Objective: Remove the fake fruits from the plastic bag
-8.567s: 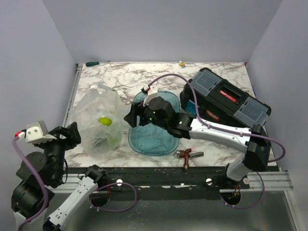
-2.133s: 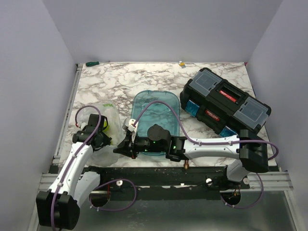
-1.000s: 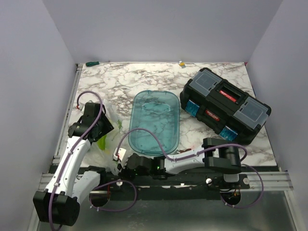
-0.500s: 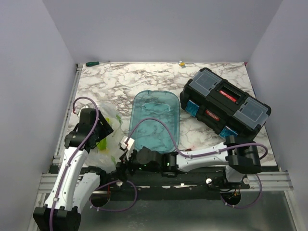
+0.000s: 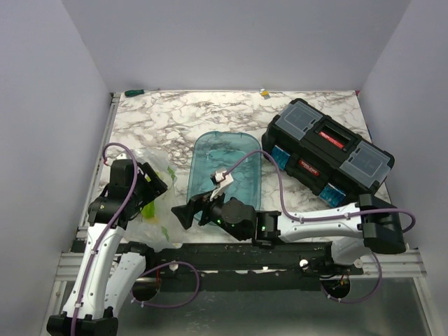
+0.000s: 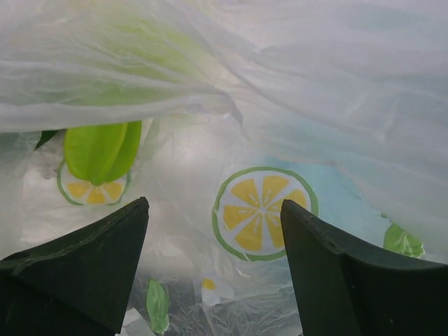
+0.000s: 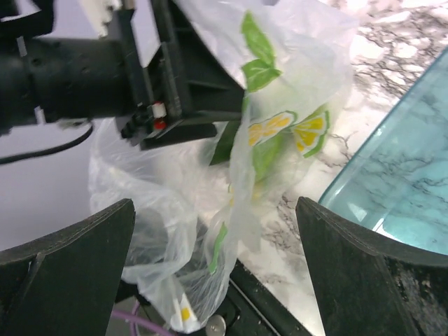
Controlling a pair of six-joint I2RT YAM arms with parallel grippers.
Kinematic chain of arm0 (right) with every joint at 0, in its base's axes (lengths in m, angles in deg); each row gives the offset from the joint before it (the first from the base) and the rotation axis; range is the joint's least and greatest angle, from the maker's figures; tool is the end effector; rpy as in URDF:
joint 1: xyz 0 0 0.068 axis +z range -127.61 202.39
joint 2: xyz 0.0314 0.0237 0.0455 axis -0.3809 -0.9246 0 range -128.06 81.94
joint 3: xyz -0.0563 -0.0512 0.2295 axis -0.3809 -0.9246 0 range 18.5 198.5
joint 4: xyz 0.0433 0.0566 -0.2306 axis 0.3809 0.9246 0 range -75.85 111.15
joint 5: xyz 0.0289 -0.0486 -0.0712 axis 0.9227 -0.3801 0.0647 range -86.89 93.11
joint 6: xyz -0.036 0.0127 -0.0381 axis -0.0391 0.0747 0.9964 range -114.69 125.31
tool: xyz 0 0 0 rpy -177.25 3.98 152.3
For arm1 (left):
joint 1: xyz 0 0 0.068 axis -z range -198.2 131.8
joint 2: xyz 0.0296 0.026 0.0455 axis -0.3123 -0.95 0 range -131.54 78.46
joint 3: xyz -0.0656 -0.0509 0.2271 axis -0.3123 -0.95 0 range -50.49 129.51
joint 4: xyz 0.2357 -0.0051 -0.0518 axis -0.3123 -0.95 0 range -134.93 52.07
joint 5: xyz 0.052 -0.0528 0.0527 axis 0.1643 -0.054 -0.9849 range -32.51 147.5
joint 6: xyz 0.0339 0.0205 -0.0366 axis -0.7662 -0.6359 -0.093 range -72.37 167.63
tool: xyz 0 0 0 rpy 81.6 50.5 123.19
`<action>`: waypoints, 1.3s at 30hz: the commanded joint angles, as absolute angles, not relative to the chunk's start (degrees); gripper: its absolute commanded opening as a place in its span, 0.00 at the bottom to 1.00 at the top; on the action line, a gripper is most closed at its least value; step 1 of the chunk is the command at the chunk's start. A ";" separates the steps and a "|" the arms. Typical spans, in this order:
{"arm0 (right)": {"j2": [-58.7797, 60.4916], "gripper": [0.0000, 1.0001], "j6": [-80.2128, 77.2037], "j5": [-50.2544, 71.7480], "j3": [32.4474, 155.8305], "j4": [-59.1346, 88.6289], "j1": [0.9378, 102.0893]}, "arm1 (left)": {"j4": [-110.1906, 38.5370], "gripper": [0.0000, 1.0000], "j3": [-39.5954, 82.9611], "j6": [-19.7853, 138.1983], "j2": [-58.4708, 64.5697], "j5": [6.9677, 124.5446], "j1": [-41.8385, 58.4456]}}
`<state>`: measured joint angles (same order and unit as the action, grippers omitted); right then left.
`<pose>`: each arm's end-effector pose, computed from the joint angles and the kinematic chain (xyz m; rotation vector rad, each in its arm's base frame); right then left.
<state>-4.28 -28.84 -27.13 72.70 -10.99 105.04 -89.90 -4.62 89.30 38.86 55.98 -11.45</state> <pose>0.0600 0.3249 0.2646 -0.3358 1.7633 1.0710 0.1327 -0.0147 0.2668 -0.7327 2.2857 -0.3719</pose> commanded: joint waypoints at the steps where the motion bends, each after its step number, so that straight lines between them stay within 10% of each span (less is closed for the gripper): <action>1: -10.23 1.00 -34.24 -33.59 74.73 -9.28 104.37 | -90.56 0.77 -6.08 90.83 39.68 58.13 -11.85; 10: -24.95 0.93 -27.01 -27.36 84.54 -14.41 102.46 | -89.76 0.84 -5.24 89.13 37.39 52.09 -11.91; 19: -27.94 0.01 -21.23 -30.66 86.96 -17.59 98.43 | -92.38 0.99 -6.98 93.22 37.63 48.20 -12.30; 27: -25.24 0.01 -15.54 -34.06 88.11 -21.45 97.75 | -90.80 0.88 -14.90 104.24 44.11 47.09 -14.78; 34: -27.25 0.01 -10.84 -32.35 88.80 -18.93 96.82 | -77.40 0.99 -27.03 103.88 52.66 58.55 -15.13; 39: -24.19 0.18 -3.28 -27.90 82.99 -20.09 96.26 | -76.26 0.98 -28.83 105.01 50.90 59.70 -15.32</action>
<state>-26.79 -11.07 -30.87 86.93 -18.86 97.24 -80.43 -27.96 103.05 51.87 56.26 -14.84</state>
